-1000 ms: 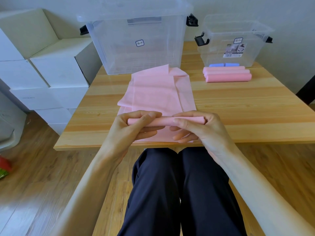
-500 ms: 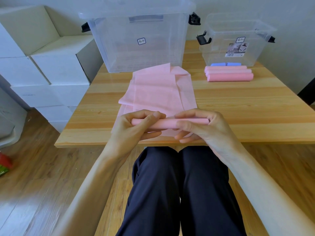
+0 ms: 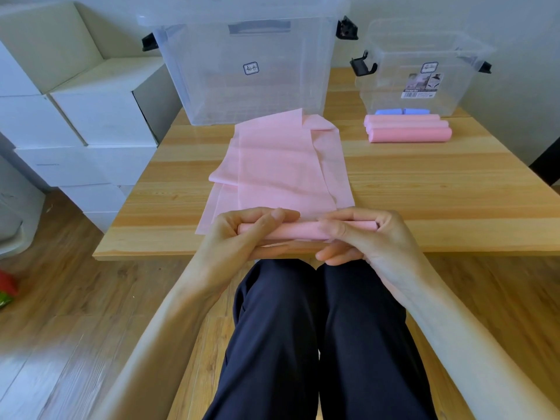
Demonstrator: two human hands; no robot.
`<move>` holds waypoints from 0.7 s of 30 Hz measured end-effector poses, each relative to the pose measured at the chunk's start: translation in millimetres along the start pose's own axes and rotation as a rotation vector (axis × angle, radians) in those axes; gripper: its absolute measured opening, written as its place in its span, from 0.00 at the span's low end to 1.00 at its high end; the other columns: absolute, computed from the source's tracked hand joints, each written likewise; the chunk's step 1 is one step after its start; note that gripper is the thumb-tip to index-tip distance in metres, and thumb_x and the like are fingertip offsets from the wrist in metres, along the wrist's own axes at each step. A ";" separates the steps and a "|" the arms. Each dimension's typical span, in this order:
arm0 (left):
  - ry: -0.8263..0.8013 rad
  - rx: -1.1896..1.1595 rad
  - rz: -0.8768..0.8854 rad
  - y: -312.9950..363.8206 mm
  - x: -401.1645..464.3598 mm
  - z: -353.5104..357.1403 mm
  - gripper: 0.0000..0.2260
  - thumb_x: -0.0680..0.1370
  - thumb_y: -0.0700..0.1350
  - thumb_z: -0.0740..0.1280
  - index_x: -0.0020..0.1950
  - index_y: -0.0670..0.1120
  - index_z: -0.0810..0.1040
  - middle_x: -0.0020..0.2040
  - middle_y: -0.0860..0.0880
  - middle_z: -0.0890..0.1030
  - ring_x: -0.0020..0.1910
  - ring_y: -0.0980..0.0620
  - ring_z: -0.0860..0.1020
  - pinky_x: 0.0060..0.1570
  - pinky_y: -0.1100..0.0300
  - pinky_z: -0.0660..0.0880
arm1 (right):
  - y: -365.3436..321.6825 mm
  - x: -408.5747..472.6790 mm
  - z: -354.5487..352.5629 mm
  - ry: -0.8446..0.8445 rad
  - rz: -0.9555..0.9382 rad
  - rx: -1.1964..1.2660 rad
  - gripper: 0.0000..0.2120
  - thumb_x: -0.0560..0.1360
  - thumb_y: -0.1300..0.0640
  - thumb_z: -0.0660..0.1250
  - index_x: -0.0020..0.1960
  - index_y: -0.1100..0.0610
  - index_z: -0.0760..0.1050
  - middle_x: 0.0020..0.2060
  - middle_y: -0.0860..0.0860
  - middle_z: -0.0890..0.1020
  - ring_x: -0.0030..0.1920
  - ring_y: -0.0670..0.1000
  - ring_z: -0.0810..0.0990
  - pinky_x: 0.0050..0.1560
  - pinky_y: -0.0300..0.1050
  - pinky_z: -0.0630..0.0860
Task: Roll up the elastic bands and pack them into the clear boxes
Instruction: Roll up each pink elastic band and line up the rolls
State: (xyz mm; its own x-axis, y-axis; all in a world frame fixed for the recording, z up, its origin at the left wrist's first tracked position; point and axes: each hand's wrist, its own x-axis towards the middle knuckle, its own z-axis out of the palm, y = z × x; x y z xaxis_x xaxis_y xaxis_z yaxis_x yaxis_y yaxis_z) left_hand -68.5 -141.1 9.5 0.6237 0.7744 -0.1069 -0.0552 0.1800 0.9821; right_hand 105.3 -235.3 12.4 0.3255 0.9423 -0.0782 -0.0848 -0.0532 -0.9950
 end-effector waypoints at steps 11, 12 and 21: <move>0.051 0.009 0.082 -5.3 -2.3 2.9 0.12 0.74 0.46 0.67 0.54 0.45 0.84 0.51 0.50 0.86 0.52 0.53 0.84 0.47 0.64 0.80 | 6.4 -2.4 -0.1 0.061 -0.022 0.081 0.11 0.66 0.56 0.75 0.47 0.58 0.85 0.36 0.62 0.85 0.35 0.57 0.86 0.33 0.40 0.81; 0.009 -0.002 0.063 -4.6 -2.9 2.3 0.13 0.73 0.45 0.68 0.55 0.45 0.83 0.52 0.48 0.86 0.53 0.52 0.84 0.47 0.64 0.80 | 5.6 -2.2 0.3 0.065 -0.020 0.091 0.11 0.66 0.55 0.74 0.46 0.57 0.85 0.36 0.62 0.85 0.34 0.57 0.86 0.32 0.41 0.80; 0.043 0.009 0.063 -8.4 -5.1 0.4 0.11 0.71 0.43 0.70 0.51 0.43 0.85 0.49 0.45 0.87 0.50 0.50 0.85 0.45 0.65 0.80 | 5.1 -1.9 -2.8 -0.026 0.012 0.019 0.14 0.65 0.54 0.75 0.49 0.58 0.83 0.39 0.61 0.86 0.38 0.57 0.87 0.37 0.42 0.83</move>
State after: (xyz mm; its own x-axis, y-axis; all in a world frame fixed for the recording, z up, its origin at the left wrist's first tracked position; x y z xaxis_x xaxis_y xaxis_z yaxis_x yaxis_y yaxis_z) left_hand -70.9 -146.9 1.9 0.5852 0.8093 -0.0511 -0.0863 0.1248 0.9884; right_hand 106.8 -238.3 7.3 0.2994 0.9501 -0.0877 -0.1064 -0.0581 -0.9926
